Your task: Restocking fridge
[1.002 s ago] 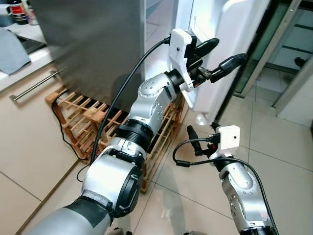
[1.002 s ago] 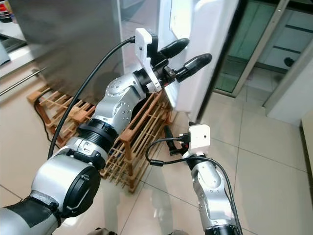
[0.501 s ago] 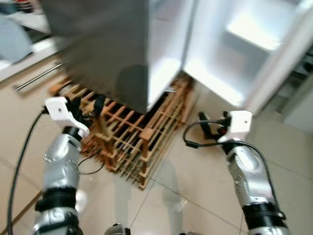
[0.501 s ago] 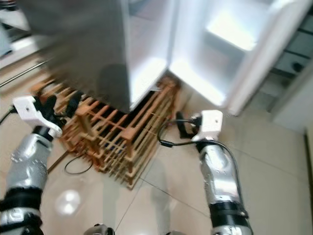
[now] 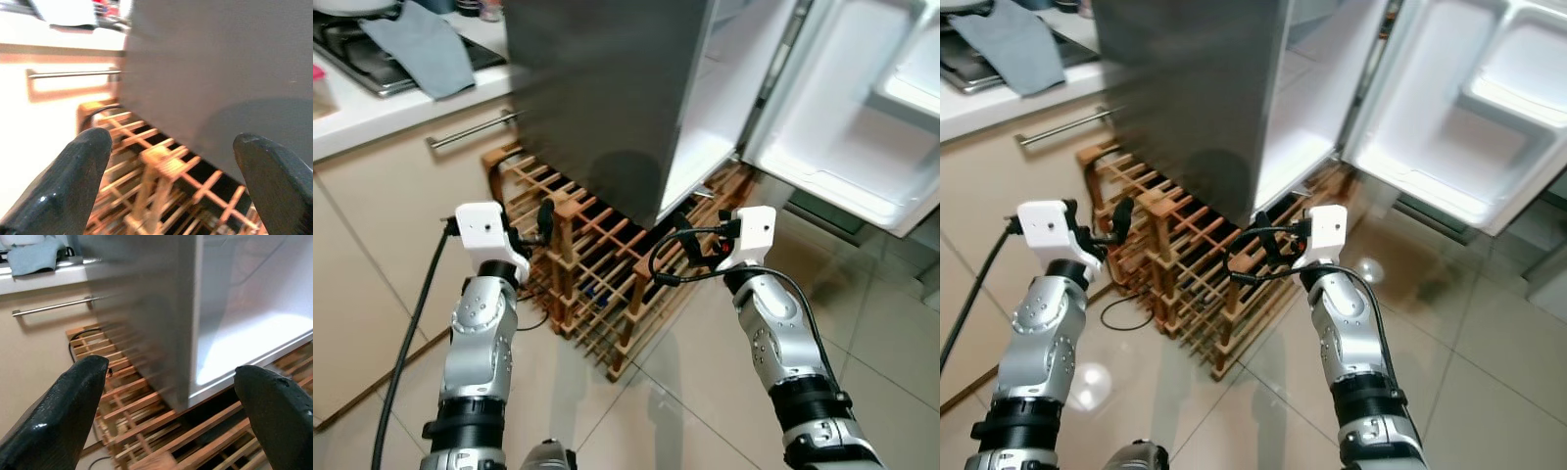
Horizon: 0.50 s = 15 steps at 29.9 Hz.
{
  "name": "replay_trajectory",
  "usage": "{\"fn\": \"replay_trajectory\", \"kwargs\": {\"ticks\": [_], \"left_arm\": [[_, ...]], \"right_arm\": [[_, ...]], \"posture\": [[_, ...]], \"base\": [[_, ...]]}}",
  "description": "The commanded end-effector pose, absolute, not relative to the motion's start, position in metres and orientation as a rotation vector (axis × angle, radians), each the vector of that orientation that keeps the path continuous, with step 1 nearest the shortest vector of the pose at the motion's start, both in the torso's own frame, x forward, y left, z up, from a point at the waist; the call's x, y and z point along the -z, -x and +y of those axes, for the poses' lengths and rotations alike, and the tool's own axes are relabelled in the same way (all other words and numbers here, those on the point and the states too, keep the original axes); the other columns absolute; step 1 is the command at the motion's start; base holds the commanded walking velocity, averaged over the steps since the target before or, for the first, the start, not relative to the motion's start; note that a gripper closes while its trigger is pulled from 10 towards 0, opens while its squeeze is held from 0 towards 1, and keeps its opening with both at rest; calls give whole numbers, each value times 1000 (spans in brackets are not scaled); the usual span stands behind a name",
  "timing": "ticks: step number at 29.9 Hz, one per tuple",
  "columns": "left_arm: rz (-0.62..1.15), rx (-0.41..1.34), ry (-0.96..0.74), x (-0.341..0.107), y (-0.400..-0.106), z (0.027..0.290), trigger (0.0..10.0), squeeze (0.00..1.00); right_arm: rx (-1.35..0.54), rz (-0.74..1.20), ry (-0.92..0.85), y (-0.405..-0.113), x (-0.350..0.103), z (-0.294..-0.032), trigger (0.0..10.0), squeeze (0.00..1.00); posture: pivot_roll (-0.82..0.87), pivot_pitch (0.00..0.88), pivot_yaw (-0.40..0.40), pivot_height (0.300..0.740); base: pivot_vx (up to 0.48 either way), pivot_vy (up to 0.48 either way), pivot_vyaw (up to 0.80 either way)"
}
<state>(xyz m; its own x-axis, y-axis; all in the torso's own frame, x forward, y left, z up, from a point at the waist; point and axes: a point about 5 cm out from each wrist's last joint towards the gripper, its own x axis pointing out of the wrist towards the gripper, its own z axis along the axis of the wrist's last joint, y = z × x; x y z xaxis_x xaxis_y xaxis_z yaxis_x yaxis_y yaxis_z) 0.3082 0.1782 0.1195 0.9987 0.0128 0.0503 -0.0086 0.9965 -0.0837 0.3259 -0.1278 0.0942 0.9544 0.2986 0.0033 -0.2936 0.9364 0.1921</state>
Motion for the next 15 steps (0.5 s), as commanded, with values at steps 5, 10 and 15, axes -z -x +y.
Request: {"fn": "replay_trajectory", "kwargs": {"ticks": [5,10,15], "left_arm": [[-79,19,84,-134,-321,163,10000,0],[-76,-1,116,-131,-319,166,10000,0],[-95,-51,146,-132,-320,175,10000,0]], "right_arm": [[-267,-9,-202,-336,-102,-133,10000,0],[-275,-16,-192,-337,-104,-133,10000,0],[-328,2,-145,-336,-101,-129,10000,0]], "posture": [[98,0,-68,740],[83,0,-88,740],[97,0,-135,740]], "base": [[0,0,436],[0,0,435],[0,274,350]]}}
